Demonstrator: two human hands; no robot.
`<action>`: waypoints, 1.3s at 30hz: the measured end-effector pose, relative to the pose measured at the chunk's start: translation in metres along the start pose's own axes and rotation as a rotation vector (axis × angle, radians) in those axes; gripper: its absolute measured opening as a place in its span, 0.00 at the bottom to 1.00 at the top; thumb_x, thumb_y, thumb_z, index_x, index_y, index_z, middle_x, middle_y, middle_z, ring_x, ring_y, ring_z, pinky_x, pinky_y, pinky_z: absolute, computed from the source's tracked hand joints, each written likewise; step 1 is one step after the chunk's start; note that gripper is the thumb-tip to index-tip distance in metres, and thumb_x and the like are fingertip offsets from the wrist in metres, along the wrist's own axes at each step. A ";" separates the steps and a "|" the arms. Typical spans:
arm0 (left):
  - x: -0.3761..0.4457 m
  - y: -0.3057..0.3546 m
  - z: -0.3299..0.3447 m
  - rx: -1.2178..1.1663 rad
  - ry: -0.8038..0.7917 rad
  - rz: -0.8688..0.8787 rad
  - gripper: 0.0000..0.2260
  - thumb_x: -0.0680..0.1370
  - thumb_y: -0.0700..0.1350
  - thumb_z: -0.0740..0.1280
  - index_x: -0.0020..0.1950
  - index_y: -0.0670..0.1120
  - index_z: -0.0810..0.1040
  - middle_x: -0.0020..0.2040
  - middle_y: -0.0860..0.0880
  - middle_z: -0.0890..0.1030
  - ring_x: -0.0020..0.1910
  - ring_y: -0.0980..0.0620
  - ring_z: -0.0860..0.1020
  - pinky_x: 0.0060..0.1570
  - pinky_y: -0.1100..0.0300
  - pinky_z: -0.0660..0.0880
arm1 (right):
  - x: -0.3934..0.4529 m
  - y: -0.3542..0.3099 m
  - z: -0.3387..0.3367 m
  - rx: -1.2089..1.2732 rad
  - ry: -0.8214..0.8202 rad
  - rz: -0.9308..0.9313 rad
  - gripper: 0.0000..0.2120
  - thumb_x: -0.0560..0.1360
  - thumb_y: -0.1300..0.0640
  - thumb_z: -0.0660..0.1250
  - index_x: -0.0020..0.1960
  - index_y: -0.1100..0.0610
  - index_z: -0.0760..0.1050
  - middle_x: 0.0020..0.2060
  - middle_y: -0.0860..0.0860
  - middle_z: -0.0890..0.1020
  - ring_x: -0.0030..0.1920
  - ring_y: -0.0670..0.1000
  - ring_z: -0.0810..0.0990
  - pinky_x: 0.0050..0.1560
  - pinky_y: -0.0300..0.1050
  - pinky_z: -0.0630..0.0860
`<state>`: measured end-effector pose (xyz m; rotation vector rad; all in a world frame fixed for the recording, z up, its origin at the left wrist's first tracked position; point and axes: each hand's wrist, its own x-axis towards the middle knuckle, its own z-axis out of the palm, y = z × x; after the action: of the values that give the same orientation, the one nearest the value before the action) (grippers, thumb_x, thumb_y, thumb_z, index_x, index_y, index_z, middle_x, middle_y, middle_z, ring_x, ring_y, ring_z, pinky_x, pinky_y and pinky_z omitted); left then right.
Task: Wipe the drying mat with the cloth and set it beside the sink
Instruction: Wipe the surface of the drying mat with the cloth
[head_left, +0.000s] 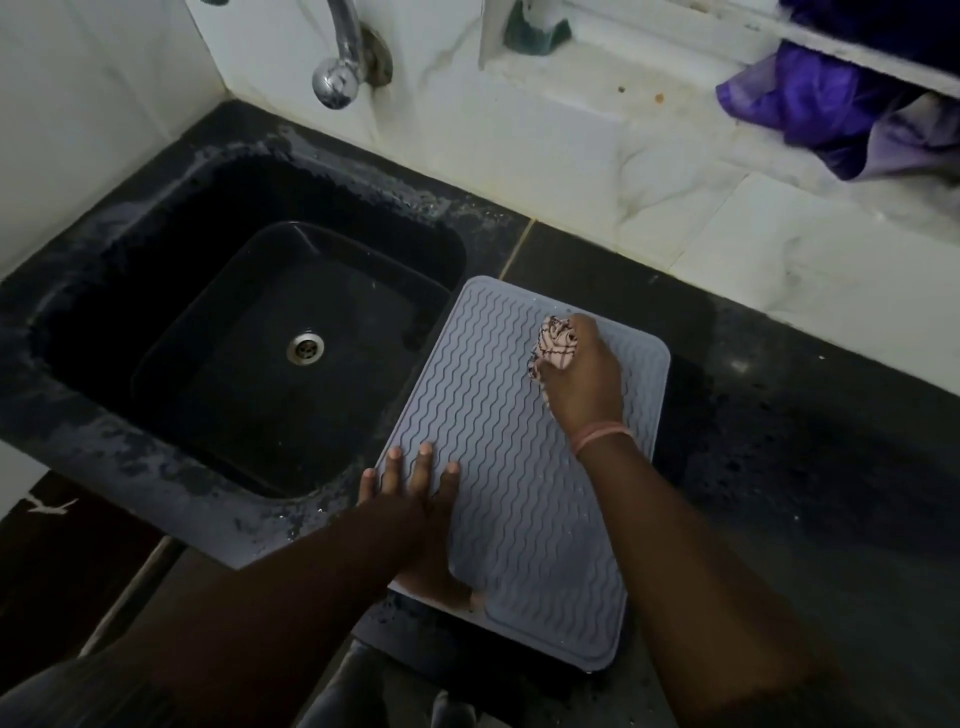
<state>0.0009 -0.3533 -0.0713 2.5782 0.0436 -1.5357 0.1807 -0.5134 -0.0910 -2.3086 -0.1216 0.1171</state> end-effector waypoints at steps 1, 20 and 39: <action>0.000 0.000 0.002 -0.007 0.008 0.007 0.65 0.66 0.80 0.65 0.73 0.52 0.17 0.66 0.42 0.13 0.68 0.33 0.17 0.71 0.33 0.27 | -0.005 -0.002 0.002 0.010 0.007 0.006 0.28 0.75 0.61 0.74 0.73 0.54 0.69 0.65 0.54 0.80 0.66 0.54 0.78 0.69 0.52 0.75; 0.025 -0.007 0.061 -0.010 0.738 0.098 0.36 0.75 0.68 0.58 0.75 0.47 0.72 0.78 0.36 0.67 0.75 0.30 0.61 0.71 0.34 0.52 | 0.009 -0.013 0.010 -0.010 0.081 0.097 0.20 0.78 0.59 0.71 0.68 0.55 0.72 0.57 0.51 0.82 0.58 0.50 0.81 0.64 0.51 0.78; 0.078 0.016 -0.034 -0.266 1.023 0.028 0.32 0.83 0.56 0.40 0.84 0.45 0.54 0.84 0.44 0.54 0.84 0.46 0.47 0.82 0.45 0.49 | -0.098 0.021 -0.004 -0.078 -0.274 -0.135 0.25 0.79 0.49 0.72 0.74 0.50 0.71 0.67 0.50 0.77 0.67 0.46 0.75 0.67 0.26 0.61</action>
<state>0.0689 -0.3686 -0.1220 2.7870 0.2840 -0.0557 0.0854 -0.5431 -0.0994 -2.3434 -0.4268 0.3649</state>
